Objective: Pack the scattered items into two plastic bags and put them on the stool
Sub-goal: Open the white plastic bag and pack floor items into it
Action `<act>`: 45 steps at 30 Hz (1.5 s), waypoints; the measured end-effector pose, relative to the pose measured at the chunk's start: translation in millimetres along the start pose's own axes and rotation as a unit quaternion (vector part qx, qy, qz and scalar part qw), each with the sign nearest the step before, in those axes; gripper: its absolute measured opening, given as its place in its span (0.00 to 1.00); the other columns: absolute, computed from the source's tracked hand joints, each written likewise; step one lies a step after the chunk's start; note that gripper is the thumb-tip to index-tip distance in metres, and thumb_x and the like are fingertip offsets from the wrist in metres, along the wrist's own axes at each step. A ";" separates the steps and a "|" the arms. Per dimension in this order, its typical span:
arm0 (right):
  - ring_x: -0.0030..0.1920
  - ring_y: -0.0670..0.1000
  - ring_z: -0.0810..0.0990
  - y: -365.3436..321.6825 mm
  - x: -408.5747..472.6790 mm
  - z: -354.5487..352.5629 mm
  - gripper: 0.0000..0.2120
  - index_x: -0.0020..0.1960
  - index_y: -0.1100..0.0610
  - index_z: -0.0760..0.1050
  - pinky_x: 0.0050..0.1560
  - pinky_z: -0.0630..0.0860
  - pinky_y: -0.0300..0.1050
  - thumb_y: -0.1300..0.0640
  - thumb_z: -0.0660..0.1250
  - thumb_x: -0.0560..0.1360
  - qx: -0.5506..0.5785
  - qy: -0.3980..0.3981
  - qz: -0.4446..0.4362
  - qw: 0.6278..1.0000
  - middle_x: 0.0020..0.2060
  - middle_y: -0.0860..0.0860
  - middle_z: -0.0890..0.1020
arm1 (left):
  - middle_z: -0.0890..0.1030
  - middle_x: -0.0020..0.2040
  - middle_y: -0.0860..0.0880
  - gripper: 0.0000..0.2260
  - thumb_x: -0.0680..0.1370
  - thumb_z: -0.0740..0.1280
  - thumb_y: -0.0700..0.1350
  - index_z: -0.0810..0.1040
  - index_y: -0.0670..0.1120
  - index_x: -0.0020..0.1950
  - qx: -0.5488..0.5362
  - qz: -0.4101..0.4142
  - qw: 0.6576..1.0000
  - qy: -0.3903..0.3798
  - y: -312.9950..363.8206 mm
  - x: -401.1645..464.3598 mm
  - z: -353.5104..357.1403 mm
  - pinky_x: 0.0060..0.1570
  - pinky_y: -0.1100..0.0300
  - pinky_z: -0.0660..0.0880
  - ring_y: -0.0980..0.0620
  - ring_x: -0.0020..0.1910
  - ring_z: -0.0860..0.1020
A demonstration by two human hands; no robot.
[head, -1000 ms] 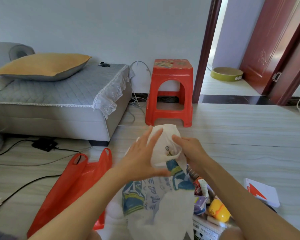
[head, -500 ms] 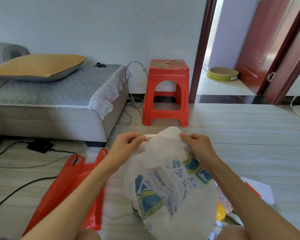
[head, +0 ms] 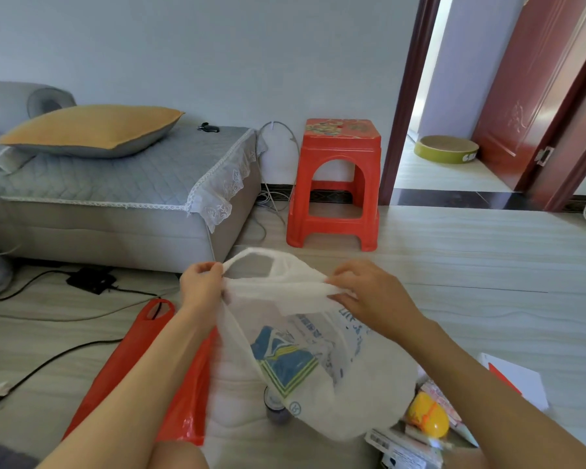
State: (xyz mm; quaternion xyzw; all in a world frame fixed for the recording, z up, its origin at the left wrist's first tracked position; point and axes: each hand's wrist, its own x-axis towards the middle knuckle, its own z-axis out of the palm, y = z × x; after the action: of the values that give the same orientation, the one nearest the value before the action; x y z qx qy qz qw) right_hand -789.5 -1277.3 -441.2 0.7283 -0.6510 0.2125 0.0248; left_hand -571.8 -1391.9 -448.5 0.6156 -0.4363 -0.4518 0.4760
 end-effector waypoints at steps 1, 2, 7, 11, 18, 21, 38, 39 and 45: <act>0.53 0.50 0.74 1.8 -0.5 3.3 0.11 0.55 0.55 0.79 0.45 0.69 0.42 0.53 0.65 0.76 0.023 0.012 0.023 0.999 0.49 0.48 0.78 | 0.78 0.46 0.43 0.09 0.78 0.61 0.41 0.75 0.39 0.56 0.085 0.036 0.996 0.004 -2.7 -0.4 -0.5 0.41 0.63 0.73 0.50 0.41 0.78; 0.49 0.50 0.73 2.9 0.1 5.6 0.10 0.49 0.60 0.79 0.44 0.68 0.41 0.55 0.63 0.77 0.064 0.017 0.065 0.996 0.45 0.49 0.77 | 0.77 0.52 0.43 0.13 0.79 0.61 0.45 0.74 0.39 0.59 0.170 0.087 0.982 0.004 -5.0 -2.1 -0.3 0.50 0.58 0.72 0.46 0.49 0.77; 0.40 0.55 0.73 -6.8 5.3 -4.1 0.16 0.48 0.72 0.75 0.44 0.70 0.46 0.57 0.60 0.78 0.376 0.053 0.252 0.890 0.42 0.66 0.76 | 0.66 0.68 0.47 0.31 0.71 0.63 0.63 0.64 0.50 0.70 0.308 0.435 0.818 -0.216 0.9 -31.3 13.6 0.67 0.55 0.63 0.51 0.67 0.65; 0.37 0.51 0.77 -11.8 2.0 -9.4 0.13 0.45 0.63 0.78 0.39 0.74 0.43 0.57 0.58 0.79 0.490 0.026 0.270 0.828 0.36 0.55 0.79 | 0.63 0.73 0.49 0.28 0.72 0.68 0.57 0.67 0.51 0.70 0.398 0.495 0.711 -0.301 -5.0 -45.9 31.3 0.69 0.54 0.60 0.50 0.72 0.61; 0.39 0.48 0.73 8.9 1.3 5.9 0.12 0.38 0.52 0.71 0.42 0.71 0.44 0.46 0.65 0.74 0.216 0.006 0.283 0.934 0.35 0.47 0.73 | 0.74 0.31 0.44 0.13 0.79 0.61 0.42 0.76 0.36 0.38 0.280 0.374 0.858 -0.213 9.6 -49.8 32.4 0.33 0.60 0.58 0.49 0.33 0.70; 0.57 0.49 0.71 11.9 -0.7 7.1 0.17 0.54 0.52 0.74 0.59 0.70 0.52 0.42 0.66 0.72 0.154 0.070 0.281 0.945 0.54 0.48 0.74 | 0.67 0.26 0.49 0.18 0.78 0.61 0.42 0.67 0.43 0.28 0.270 0.267 0.910 -0.168 8.3 -46.6 34.0 0.28 0.63 0.59 0.52 0.29 0.65; 0.29 0.42 0.79 33.8 -16.6 -1.1 0.06 0.41 0.54 0.80 0.29 0.74 0.33 0.62 0.67 0.74 0.426 -0.061 0.289 0.855 0.34 0.51 0.81 | 0.77 0.40 0.45 0.07 0.75 0.64 0.36 0.78 0.47 0.41 -0.024 0.041 0.992 -0.117 11.7 -5.9 -8.3 0.40 0.60 0.71 0.49 0.41 0.74; 0.30 0.42 0.80 35.0 -16.1 -2.2 0.05 0.42 0.55 0.80 0.31 0.75 0.34 0.61 0.67 0.74 0.443 -0.058 0.294 0.845 0.35 0.52 0.82 | 0.76 0.41 0.45 0.06 0.75 0.64 0.38 0.78 0.48 0.43 0.056 0.098 0.988 -0.105 7.5 -4.5 -7.1 0.39 0.60 0.70 0.49 0.41 0.73; 0.40 0.49 0.78 21.9 -9.4 -6.5 0.04 0.43 0.56 0.81 0.46 0.74 0.42 0.61 0.68 0.73 0.474 -0.044 0.266 0.838 0.38 0.53 0.82 | 0.66 0.66 0.53 0.33 0.68 0.66 0.64 0.65 0.54 0.70 0.297 0.438 0.819 -0.223 11.1 -36.2 15.1 0.67 0.56 0.61 0.57 0.65 0.64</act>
State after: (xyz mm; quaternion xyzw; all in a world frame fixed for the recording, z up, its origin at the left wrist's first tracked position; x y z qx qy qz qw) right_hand -812.9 -1269.7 -443.8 0.4583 -0.6397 0.4614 -0.4098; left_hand -595.3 -1361.7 -434.5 0.3531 -0.8671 -0.1688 0.3080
